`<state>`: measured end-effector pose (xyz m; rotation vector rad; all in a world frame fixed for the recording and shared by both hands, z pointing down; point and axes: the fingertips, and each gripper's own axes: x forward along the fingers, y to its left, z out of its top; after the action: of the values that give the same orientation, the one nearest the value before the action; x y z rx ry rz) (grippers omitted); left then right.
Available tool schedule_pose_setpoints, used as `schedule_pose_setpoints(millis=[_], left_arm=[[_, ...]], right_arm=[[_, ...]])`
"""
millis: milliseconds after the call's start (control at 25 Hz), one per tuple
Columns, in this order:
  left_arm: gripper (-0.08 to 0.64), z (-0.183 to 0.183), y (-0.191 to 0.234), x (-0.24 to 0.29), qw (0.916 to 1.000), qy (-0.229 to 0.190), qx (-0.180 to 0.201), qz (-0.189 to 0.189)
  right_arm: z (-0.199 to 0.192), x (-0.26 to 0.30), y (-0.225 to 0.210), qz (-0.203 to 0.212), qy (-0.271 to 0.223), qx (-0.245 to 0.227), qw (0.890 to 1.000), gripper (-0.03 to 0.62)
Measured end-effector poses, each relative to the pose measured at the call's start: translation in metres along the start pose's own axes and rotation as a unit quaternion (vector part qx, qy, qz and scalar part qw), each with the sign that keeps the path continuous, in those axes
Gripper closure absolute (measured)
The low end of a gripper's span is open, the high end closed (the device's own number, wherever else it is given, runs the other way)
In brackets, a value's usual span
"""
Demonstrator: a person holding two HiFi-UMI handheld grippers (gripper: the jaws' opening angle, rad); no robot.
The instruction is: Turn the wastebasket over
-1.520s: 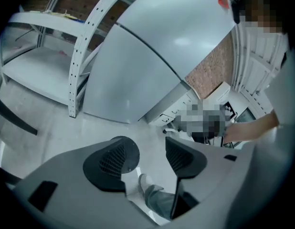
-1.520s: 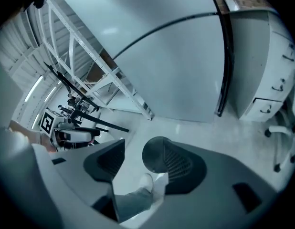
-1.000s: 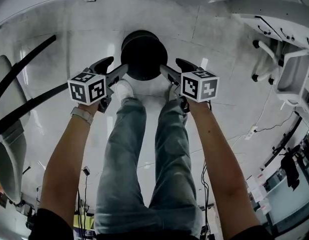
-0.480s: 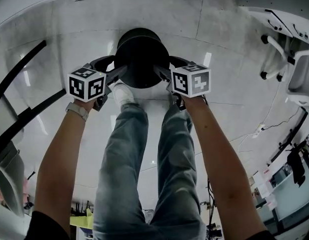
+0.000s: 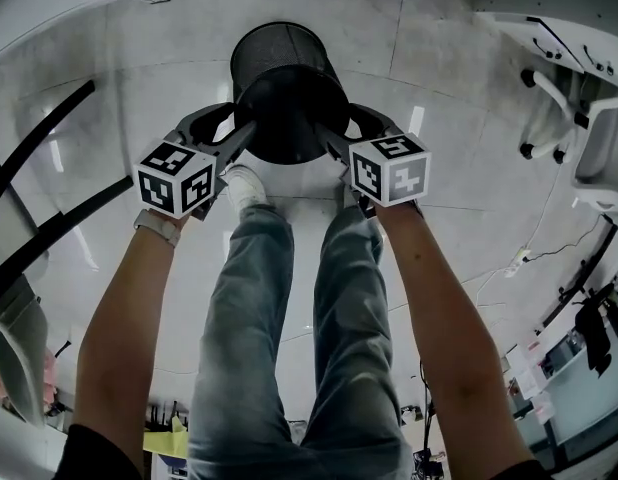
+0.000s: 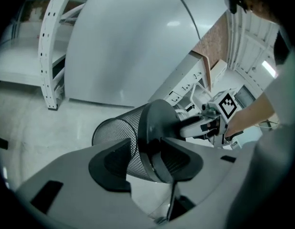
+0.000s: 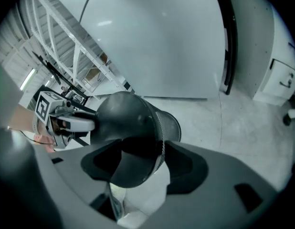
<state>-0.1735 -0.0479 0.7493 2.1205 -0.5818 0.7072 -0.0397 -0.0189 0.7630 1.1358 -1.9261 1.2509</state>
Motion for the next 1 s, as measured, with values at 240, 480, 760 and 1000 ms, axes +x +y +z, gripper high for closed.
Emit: schedule_pose_setpoints(millis=[240, 480, 760, 1000], left_arm=[[0.376, -0.004, -0.020, 0.001, 0.9985, -0.035, 0.041, 0.004], [0.376, -0.047, -0.052, -0.003, 0.9994, 0.000, 0.033, -0.005], [0.373, -0.113, -0.077, 0.011, 0.9985, 0.041, 0.037, 0.006], [0.373, -0.155, -0.066, 0.038, 0.9962, 0.067, 0.046, 0.034]], right_arm=[[-0.013, -0.010, -0.008, -0.005, -0.058, -0.047, 0.997, 0.308], [-0.074, -0.022, -0.006, -0.003, 0.005, -0.058, 0.998, 0.311], [-0.134, -0.017, -0.022, 0.013, 0.064, -0.122, 0.990, 0.368], [-0.157, 0.015, -0.040, 0.043, 0.098, -0.171, 0.979, 0.373]])
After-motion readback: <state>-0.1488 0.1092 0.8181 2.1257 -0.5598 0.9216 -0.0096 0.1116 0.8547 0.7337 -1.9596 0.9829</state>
